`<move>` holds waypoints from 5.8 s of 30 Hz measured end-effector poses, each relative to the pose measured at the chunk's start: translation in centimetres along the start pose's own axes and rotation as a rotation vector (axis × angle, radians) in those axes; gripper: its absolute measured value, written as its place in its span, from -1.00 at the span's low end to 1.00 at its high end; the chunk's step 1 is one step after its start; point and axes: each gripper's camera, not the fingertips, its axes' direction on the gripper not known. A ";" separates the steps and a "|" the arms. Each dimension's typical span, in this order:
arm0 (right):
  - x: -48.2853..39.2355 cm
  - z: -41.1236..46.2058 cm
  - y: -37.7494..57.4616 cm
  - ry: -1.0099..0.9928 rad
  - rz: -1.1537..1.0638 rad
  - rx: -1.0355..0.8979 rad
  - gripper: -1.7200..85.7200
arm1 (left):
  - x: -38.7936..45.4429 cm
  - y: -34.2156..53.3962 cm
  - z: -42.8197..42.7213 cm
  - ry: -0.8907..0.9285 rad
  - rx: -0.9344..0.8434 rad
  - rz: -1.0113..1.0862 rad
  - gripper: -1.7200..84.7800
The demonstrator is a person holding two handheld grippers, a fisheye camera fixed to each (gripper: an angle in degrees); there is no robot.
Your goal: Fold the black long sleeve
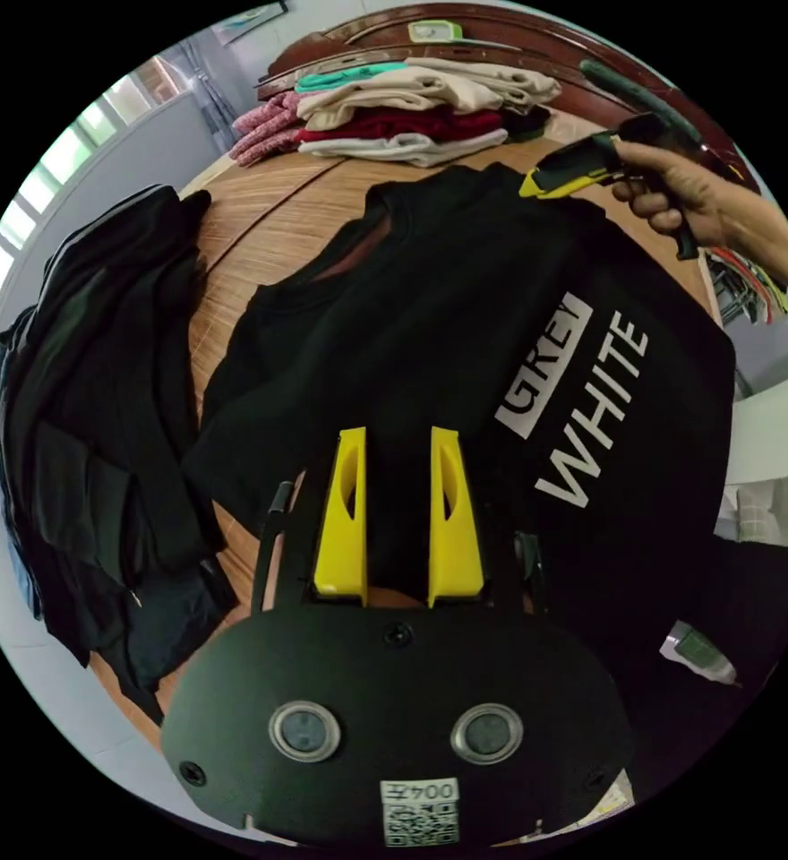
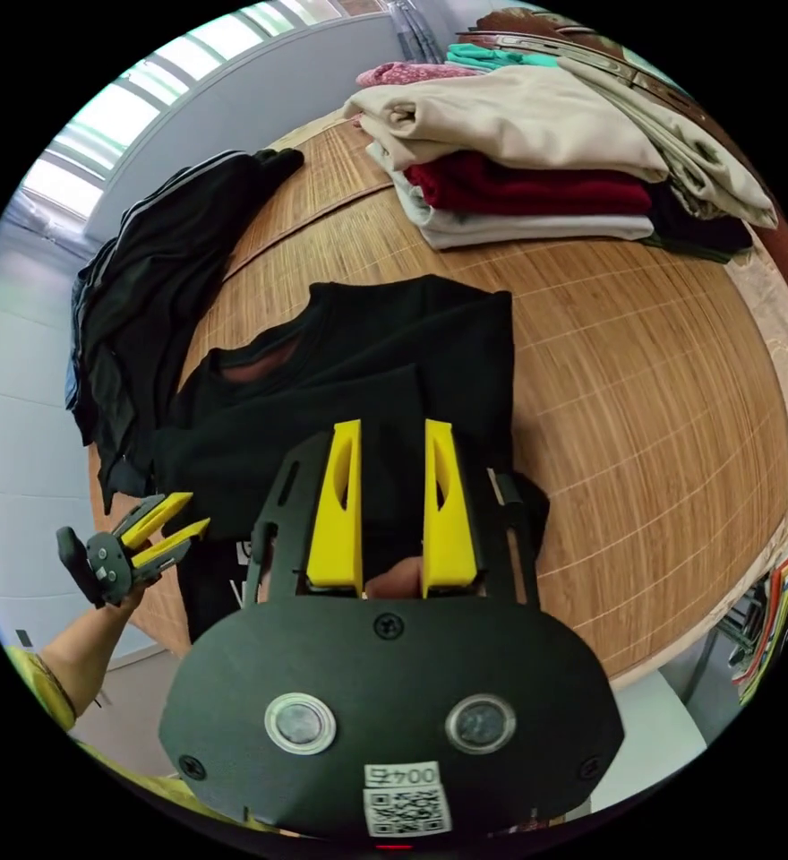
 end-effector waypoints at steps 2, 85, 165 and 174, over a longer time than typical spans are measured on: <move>0.0 0.4 -0.8 0.031 -0.039 0.006 -0.70 | -1.2 -0.4 -0.3 0.034 0.031 -0.059 -0.71; -21.8 12.9 3.6 -0.092 -1.061 -0.361 -0.83 | -17.9 31.0 -2.1 0.827 0.733 -0.725 -0.85; -8.9 -11.5 1.7 0.239 -0.564 -0.172 -0.88 | 0.4 4.7 -2.5 -0.132 -0.104 -0.115 -0.70; 9.8 -5.9 -5.6 -0.287 0.151 -0.350 -0.86 | -1.6 6.7 -2.3 -0.068 -0.072 -0.197 -0.74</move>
